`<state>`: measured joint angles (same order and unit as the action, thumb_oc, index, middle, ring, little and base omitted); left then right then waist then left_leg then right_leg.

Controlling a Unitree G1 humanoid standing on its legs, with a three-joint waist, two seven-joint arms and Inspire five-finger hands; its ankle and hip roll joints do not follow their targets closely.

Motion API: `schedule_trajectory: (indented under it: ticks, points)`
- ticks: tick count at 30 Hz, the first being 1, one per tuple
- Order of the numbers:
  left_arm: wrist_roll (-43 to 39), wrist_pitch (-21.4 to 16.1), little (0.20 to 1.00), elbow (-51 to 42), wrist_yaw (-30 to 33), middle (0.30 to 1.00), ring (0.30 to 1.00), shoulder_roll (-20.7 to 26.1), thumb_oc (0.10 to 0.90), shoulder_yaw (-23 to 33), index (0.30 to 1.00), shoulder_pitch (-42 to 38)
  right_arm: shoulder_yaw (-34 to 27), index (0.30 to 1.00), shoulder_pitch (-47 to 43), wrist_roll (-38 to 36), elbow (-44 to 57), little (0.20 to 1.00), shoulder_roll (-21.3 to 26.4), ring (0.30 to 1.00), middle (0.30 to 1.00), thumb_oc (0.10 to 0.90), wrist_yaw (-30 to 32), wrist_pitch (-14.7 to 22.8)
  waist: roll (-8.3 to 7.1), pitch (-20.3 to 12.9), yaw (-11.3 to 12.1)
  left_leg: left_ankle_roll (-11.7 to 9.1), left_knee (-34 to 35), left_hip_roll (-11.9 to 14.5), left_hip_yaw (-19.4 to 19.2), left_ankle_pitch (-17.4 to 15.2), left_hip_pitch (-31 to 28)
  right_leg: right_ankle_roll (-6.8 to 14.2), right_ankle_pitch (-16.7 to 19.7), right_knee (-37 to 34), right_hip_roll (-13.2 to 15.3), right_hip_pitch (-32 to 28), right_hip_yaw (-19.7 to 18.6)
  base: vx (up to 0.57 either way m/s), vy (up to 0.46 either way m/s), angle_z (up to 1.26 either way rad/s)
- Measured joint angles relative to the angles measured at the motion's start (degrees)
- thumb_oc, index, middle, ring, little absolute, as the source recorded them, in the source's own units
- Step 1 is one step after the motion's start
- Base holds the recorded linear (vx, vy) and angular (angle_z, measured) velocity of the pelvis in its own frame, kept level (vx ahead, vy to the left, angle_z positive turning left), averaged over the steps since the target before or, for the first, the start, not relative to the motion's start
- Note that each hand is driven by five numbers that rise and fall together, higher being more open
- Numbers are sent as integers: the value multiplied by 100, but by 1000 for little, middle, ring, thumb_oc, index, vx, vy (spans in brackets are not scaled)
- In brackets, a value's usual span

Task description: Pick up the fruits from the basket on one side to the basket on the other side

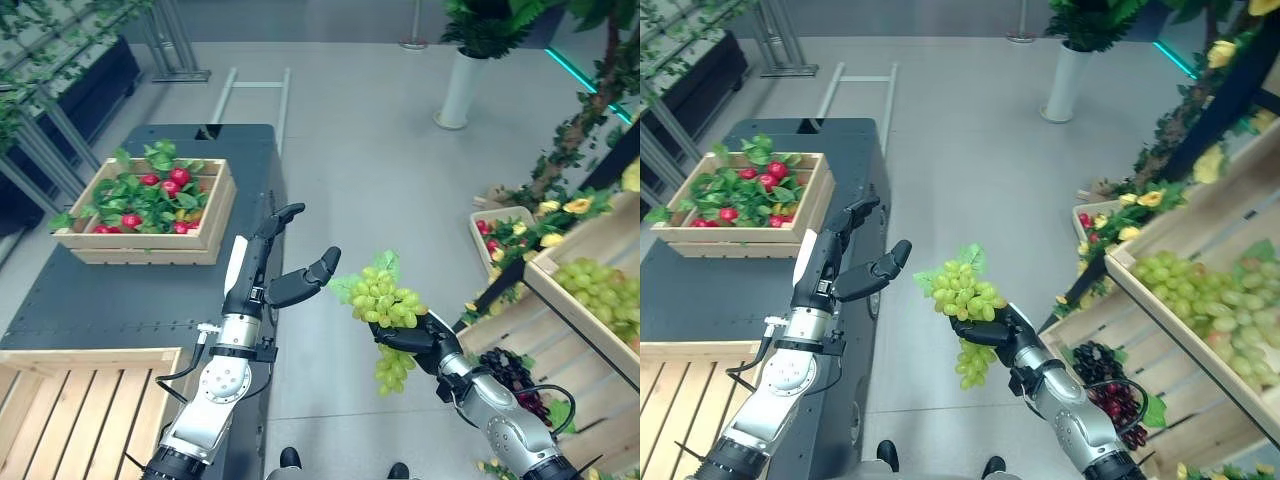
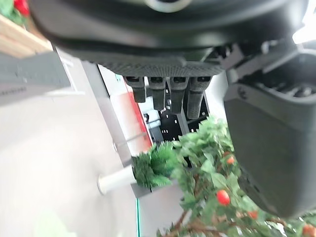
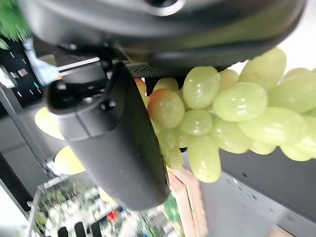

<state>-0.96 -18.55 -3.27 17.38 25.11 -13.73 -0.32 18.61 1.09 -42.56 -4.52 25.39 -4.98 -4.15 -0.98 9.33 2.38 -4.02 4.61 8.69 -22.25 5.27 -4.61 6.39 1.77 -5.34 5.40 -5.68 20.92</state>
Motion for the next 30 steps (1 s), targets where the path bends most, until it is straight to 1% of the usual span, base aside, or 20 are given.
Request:
schedule_trajectory:
  ticks: [2,4,6,8,9,10,11,12,13,14,15,16,17,18,19,20,22,28,30]
  points:
    - [-157,0,900,0,-21,900,900,-1,800,0,900,-5,-24,300,31,0,1,300,-29,300,300,400,2,60,1,0,-104,-4,-19,20,-19,6,38,-16,17,-21,-15,52,-27,-161,-222,-7]
    - [-273,-2,900,0,-34,900,900,-10,800,1,900,-12,-25,300,60,-1,2,300,-27,300,300,400,2,65,1,0,-149,-9,-41,37,-28,10,52,-20,16,-22,-30,91,-51,-101,-157,-9]
    - [-345,-2,900,0,-37,900,900,-13,800,-1,900,-11,-25,300,71,-1,2,300,-29,300,300,400,2,65,5,3,-144,-14,-50,41,-2,11,56,-38,29,-20,-40,132,-132,-89,-126,-19]
    - [-453,-2,900,0,-49,900,900,-20,800,-2,900,-13,-23,300,105,-2,3,300,-43,300,300,400,1,67,-14,12,-130,-13,-161,37,152,5,69,-51,36,-21,-22,172,-280,-61,-48,-26]
    - [-527,-1,900,1,-53,900,900,-17,800,-1,900,-12,-23,300,108,-3,3,300,-58,300,300,400,0,66,-48,29,-80,-11,-292,13,438,4,69,-80,19,-21,1,207,-473,20,8,-44]
    - [-577,-1,900,0,-37,900,900,0,800,16,900,-8,-25,300,106,-7,5,300,-138,300,300,400,-6,66,-220,128,15,9,-794,-102,1250,-9,203,-184,5,-17,41,154,-1204,42,49,-55]
    - [-592,-1,900,-2,-35,900,900,1,800,16,900,8,-18,300,108,-8,20,300,-144,300,300,400,-24,65,-318,179,53,-41,-1023,-205,1639,-155,359,-194,10,11,124,101,-1474,50,77,-59]
    - [-598,-3,900,-11,-39,900,900,-8,800,13,900,40,-18,300,108,-10,59,300,-118,300,300,400,-62,65,-380,191,121,-99,-983,-373,2004,-311,384,-187,11,16,231,105,-1620,76,122,-70]
    - [-618,-3,900,-72,-51,900,900,2,800,19,900,76,-55,300,84,-14,121,300,-92,300,300,400,-94,65,-334,170,130,-102,-653,-638,2510,-356,316,-146,33,16,246,158,-1854,86,140,-104]
    - [-668,-4,900,-211,-76,900,900,0,800,79,900,145,-101,300,70,-14,178,300,-81,300,300,400,-115,65,-233,129,182,-45,-345,-885,2889,-382,241,-86,70,8,208,249,-2104,123,265,-132]
    - [-698,-24,900,-343,-104,900,900,-16,800,122,900,219,-140,300,81,-15,242,300,-18,300,300,400,-126,63,-41,64,172,157,-202,-947,2982,-495,182,8,108,-5,53,303,-2212,93,228,-128]
    - [-728,-66,900,-357,-131,900,900,22,800,137,900,211,-170,300,80,-13,229,300,-111,300,300,400,-127,48,-57,94,185,432,-199,-960,2987,-366,105,34,147,-5,48,312,-2266,84,267,-121]
    - [-816,-82,900,-374,-170,900,900,65,800,179,900,223,-161,300,125,-14,256,300,-245,300,300,400,-122,15,-167,73,189,464,-33,-994,2786,-328,10,100,189,-5,106,321,-2184,63,243,-90]
    - [-908,-83,900,-373,-199,900,900,72,800,178,900,179,-166,300,176,-14,278,300,-369,300,300,400,-122,16,-258,71,94,508,59,-1036,2702,-318,-56,109,194,-7,160,327,-2132,60,238,-66]
    - [-919,-83,900,-373,-208,900,900,71,800,169,900,162,-165,300,201,-14,277,300,-434,300,300,400,-122,14,-299,63,32,532,55,-1067,2673,-333,-67,126,206,-8,188,334,-2073,52,247,-31]
    - [-960,-83,900,-373,-219,900,900,70,800,117,900,148,-167,300,236,-15,276,300,-527,300,300,400,-119,14,-329,50,-65,619,50,-1107,2637,-306,-95,144,218,-5,235,342,-1972,30,250,-20]
    - [-993,-84,900,-373,-270,900,900,69,800,46,900,148,-157,300,274,-31,276,300,-589,300,300,400,-119,14,-316,56,-141,625,48,-1152,2585,-309,-118,163,231,-2,275,349,-1881,18,244,-17]
    - [-996,-95,900,-373,-327,900,900,77,800,48,900,142,-177,300,272,-60,271,300,-592,300,300,400,-50,16,-257,78,-152,670,49,-1167,2306,-358,-182,214,266,25,270,393,-1890,-24,235,-20]
    - [-996,-106,900,-371,-434,900,900,80,800,47,900,142,-208,300,295,-61,255,300,-596,300,300,400,-49,24,-229,90,-158,705,50,-1147,2148,-388,-211,231,281,85,261,436,-1900,-44,254,-26]
